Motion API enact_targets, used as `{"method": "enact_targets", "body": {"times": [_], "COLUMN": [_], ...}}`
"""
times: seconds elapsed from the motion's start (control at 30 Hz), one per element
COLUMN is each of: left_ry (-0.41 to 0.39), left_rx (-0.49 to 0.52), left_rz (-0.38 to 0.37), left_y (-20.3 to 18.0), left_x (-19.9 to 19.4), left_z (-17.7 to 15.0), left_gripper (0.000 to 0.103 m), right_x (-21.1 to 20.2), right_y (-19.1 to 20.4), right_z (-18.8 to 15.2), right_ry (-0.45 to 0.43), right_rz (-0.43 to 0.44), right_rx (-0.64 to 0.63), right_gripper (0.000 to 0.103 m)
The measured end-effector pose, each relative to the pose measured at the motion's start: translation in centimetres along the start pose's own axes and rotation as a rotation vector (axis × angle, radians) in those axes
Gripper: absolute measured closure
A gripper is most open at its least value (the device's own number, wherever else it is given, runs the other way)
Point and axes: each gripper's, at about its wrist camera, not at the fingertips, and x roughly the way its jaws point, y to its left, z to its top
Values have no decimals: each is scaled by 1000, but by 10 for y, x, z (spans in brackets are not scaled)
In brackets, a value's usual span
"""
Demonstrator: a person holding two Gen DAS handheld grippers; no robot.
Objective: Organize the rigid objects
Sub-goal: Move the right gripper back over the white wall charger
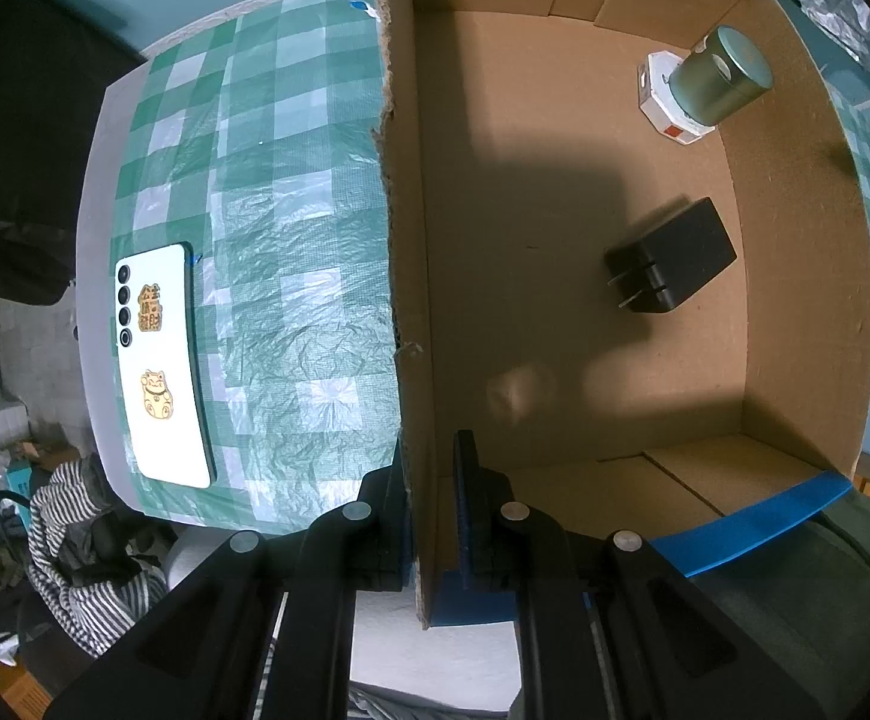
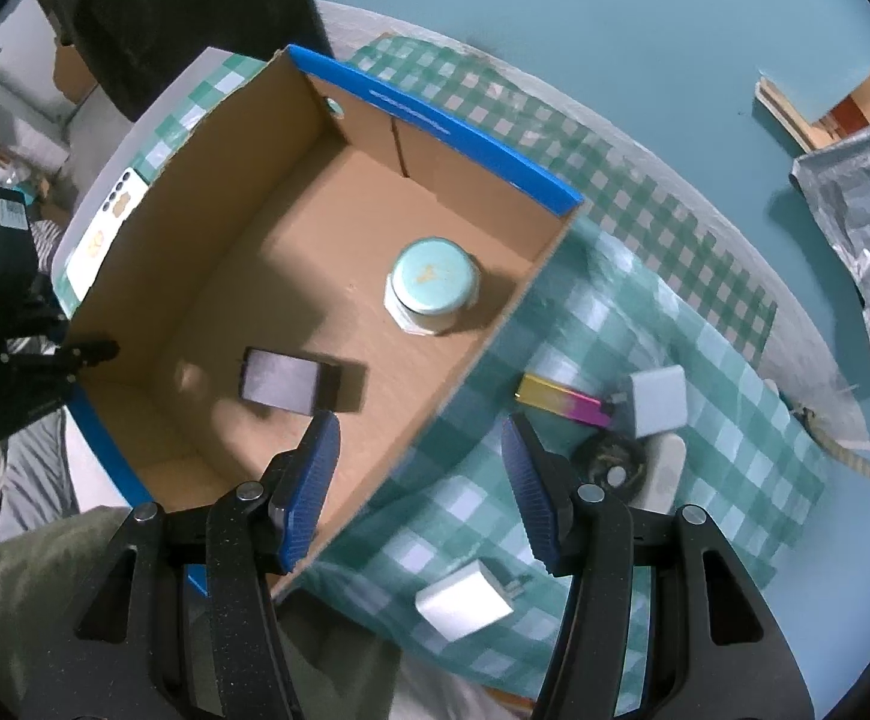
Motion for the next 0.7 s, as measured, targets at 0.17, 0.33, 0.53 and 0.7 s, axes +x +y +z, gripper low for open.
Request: {"method": "enact_targets", "body": {"times": [0.17,0.33,0.53,0.7], "left_ry": [1,1,1,2], "left_rx": [0,0,1,9], "left_rz": [3,4,4,7], "left_y": [1,1,0,0], "left_x": [0,0,0,-1], "left_z": [0,1,0,0], "left_gripper": [93,93,93,93], "right_x": [-1,6,24,44], "right_y": [-12,-27,-45,-55], "right_z": [-14,-34,-61,-85], "right_ry": [5,33,101,163], "right_rz": [-4,0,-21,-13], "right_rx": [22,46,90,122], "right_gripper": [47,44,40,37]}}
